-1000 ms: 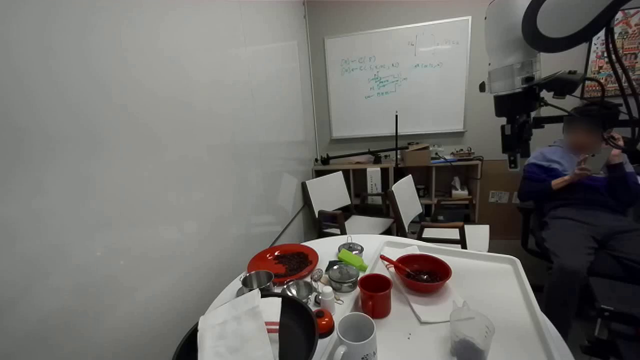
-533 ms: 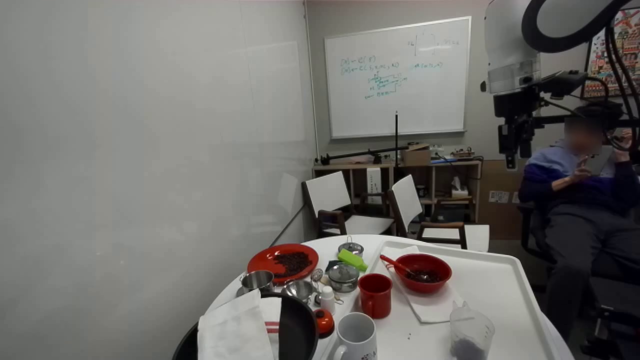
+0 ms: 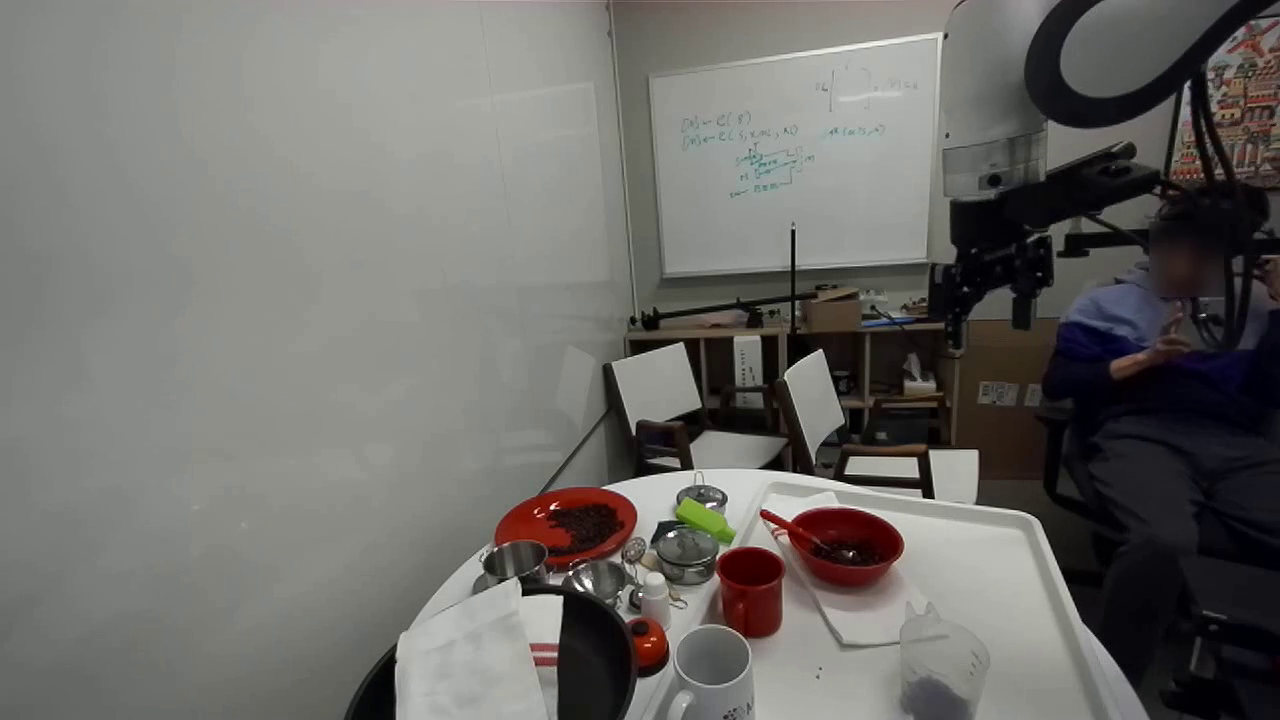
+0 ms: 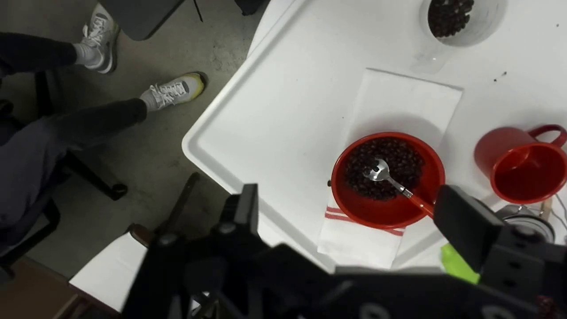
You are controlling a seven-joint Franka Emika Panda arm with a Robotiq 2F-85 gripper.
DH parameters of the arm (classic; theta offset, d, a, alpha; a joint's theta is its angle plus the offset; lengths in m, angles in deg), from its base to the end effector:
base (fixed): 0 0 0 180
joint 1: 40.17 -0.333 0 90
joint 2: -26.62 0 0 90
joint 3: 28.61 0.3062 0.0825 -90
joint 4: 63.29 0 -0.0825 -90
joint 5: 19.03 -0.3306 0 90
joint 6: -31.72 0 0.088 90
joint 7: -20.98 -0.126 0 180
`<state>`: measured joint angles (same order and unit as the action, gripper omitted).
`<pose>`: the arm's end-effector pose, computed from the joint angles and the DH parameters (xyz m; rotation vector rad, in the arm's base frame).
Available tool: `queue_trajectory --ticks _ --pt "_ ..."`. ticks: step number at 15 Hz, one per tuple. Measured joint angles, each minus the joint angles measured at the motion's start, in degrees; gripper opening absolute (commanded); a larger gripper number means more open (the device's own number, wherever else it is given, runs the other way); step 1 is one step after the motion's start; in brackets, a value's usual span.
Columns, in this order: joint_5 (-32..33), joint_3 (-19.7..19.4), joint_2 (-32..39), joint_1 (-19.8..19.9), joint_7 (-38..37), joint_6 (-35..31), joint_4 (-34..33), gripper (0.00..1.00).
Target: Pour the contents in the clear jug
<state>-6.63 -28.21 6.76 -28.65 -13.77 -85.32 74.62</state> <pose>0.3804 -0.0905 0.4404 2.7687 -1.0116 0.0331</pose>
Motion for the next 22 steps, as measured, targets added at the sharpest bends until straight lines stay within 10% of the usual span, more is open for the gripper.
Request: queue_trajectory --ticks 10,22 --pt "2.4 3.1 17.2 -3.4 -18.8 -8.7 -1.5 1.0" --pt "2.9 0.0 29.9 -10.1 -22.4 -11.7 -5.5 1.0"
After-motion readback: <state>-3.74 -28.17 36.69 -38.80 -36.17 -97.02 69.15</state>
